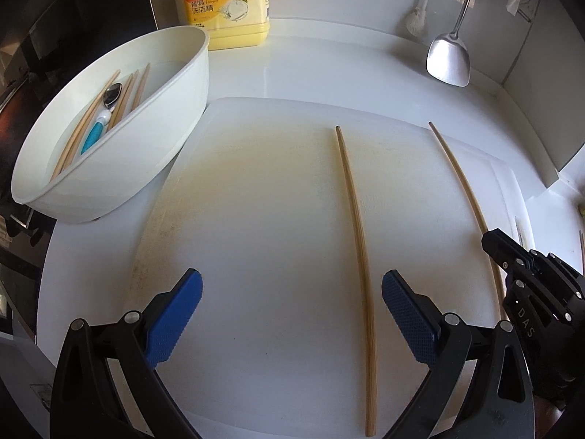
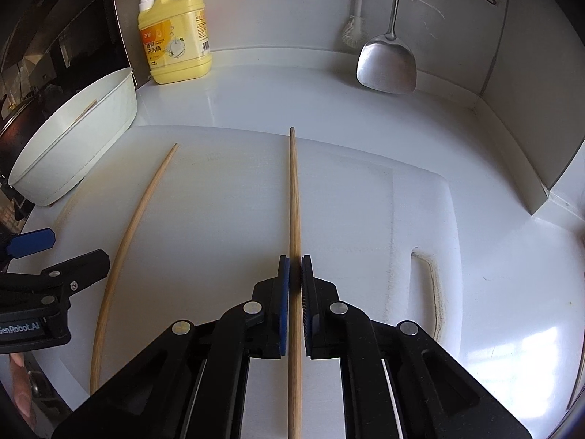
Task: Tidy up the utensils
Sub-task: 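Close the right tool on one chopstick while the left tool grasps the other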
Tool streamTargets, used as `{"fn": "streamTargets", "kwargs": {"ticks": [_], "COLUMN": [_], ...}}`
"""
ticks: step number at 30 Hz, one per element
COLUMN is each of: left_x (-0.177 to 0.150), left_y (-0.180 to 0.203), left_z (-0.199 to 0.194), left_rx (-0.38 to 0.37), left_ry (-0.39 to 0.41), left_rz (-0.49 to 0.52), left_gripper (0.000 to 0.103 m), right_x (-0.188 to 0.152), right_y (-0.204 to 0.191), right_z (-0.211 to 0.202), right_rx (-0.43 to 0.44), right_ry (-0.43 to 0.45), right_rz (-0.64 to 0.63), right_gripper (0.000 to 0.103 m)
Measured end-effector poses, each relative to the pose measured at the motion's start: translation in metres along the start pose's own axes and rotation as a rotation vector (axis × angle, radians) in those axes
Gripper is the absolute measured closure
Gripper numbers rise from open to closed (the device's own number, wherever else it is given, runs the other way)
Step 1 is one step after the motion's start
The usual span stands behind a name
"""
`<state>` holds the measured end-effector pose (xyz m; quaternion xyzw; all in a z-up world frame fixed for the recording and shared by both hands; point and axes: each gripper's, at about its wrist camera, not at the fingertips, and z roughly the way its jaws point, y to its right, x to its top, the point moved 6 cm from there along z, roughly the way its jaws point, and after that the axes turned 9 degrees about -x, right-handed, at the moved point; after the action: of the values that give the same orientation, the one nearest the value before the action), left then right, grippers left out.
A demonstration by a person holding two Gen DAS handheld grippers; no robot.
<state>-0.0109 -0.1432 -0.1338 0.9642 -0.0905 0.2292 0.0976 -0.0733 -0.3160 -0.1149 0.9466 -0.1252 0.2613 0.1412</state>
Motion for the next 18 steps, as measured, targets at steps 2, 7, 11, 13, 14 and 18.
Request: {"fn": "streamTargets", "kwargs": {"ticks": [2,7,11,13,14,18], "left_x": [0.002,0.003,0.007,0.009,0.01,0.012], "left_y": [0.001,0.0,0.0,0.0,0.0,0.0], "left_z": [0.006,0.016,0.018,0.02,0.021,0.022], "left_rx": [0.005,0.016,0.017,0.019,0.021,0.021], "left_ry": [-0.006,-0.016,0.002,0.008,0.012,0.03], "left_rz": [-0.002,-0.011,-0.007,-0.017,-0.02,-0.018], "left_gripper": [0.006,0.006,0.006,0.006,0.006,0.006], "right_x": [0.001,0.003,0.005,0.007,0.008,0.01], "right_y": [0.005,0.006,0.005,0.005,0.004,0.002], "right_z": [0.001,0.002,0.004,0.005,0.005,0.006], "right_rx": [0.015,0.029,0.038,0.038,0.037,0.034], "right_ry": [-0.005,-0.007,-0.007,-0.007,-0.006,-0.001], "right_rz": [0.006,-0.013,-0.018,-0.023,-0.025,-0.036], "right_gripper": [0.096,0.096,0.096,0.096,0.096,0.096]}}
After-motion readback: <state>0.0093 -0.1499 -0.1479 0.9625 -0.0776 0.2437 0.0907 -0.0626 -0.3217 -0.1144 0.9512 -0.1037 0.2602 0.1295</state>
